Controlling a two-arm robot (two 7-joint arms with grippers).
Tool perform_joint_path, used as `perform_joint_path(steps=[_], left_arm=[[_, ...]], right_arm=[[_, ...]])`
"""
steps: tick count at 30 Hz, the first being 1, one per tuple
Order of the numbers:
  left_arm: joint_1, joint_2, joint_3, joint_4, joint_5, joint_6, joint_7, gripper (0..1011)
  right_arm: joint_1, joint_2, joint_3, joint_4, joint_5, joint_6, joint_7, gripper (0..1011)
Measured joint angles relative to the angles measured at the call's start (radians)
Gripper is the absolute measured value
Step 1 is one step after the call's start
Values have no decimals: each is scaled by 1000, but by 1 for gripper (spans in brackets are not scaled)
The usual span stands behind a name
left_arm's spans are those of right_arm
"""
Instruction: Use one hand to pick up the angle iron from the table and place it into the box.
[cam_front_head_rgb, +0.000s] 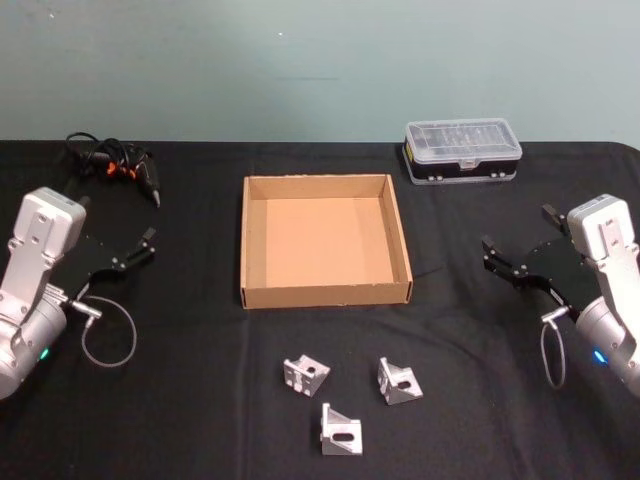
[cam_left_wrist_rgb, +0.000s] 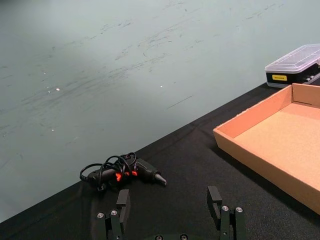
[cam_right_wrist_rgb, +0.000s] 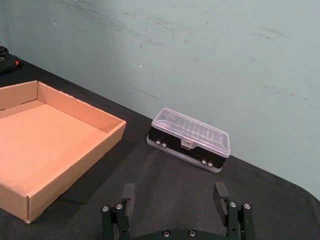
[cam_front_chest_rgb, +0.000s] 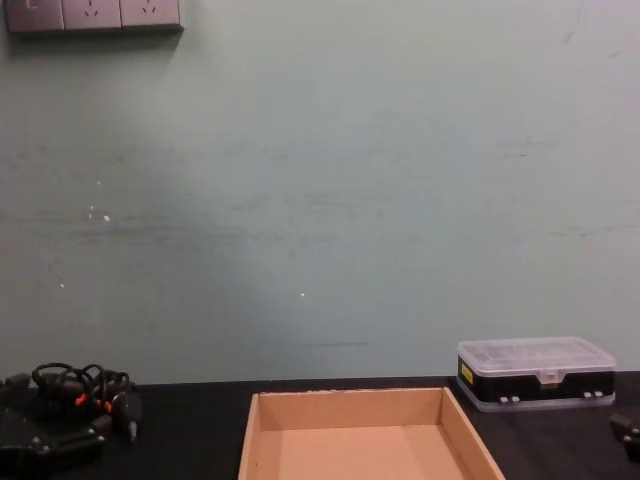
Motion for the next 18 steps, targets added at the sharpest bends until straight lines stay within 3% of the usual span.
perform_joint_path(steps=[18], left_arm=[[0,0,0,0,0,0,0,1011]], right_arm=[[0,0,0,0,0,0,0,1003]])
